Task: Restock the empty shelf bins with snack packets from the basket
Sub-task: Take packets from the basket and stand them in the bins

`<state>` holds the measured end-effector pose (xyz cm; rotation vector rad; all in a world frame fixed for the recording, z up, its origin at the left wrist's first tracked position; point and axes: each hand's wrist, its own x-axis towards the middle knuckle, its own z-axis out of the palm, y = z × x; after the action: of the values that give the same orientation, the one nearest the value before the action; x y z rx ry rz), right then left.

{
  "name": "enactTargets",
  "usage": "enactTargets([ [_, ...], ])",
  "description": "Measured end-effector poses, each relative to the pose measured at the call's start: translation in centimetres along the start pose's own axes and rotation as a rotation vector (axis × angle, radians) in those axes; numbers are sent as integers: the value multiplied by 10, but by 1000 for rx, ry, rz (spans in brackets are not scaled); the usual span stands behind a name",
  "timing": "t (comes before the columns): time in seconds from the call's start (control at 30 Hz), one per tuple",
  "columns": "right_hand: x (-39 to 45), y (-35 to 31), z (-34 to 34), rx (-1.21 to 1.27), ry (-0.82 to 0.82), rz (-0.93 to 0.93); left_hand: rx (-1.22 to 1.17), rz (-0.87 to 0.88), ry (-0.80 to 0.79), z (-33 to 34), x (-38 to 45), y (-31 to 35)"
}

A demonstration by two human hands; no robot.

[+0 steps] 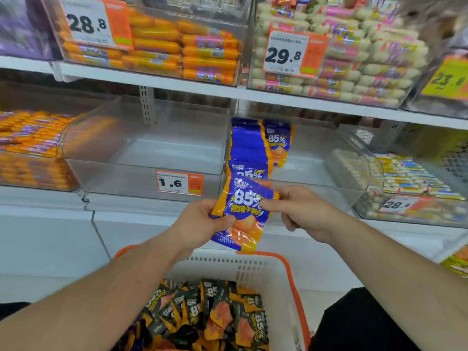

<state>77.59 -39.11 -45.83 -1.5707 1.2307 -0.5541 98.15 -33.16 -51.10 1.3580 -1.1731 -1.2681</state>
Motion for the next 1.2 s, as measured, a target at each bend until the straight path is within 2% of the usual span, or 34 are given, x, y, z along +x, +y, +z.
enactTargets([
  [0.07, -4, 3, -7, 72, 5, 43, -50, 11, 2, 14, 9, 8],
  [0.17, -2, 7, -17, 304, 44, 88, -74, 53, 1, 35, 21, 23],
  [0.23, 6, 6, -30, 457, 93, 134, 111, 197, 138, 39, 35, 36],
  [0.33, 25, 2, -61, 589, 211, 183, 467, 475, 446, 31, 62, 56],
  [0.4, 40, -4, -84, 644, 298, 185, 569, 530, 537, 23, 78, 69],
  [0.5, 70, -11, -111, 649, 412, 182, 626, 419, 492, 14, 100, 77],
  [0.63, 123, -13, -124, 410, 516, 170, 528, 221, 390, 12, 119, 65],
  [0.77, 175, -6, -121, 286, 569, 118, 461, 194, 383, 14, 123, 63],
  [0.97, 221, 1, -105, 367, 566, 128, 517, 188, 428, 14, 125, 59],
  [1.2, 242, 10, -95, 304, 567, 127, 517, 203, 423, 13, 128, 55],
])
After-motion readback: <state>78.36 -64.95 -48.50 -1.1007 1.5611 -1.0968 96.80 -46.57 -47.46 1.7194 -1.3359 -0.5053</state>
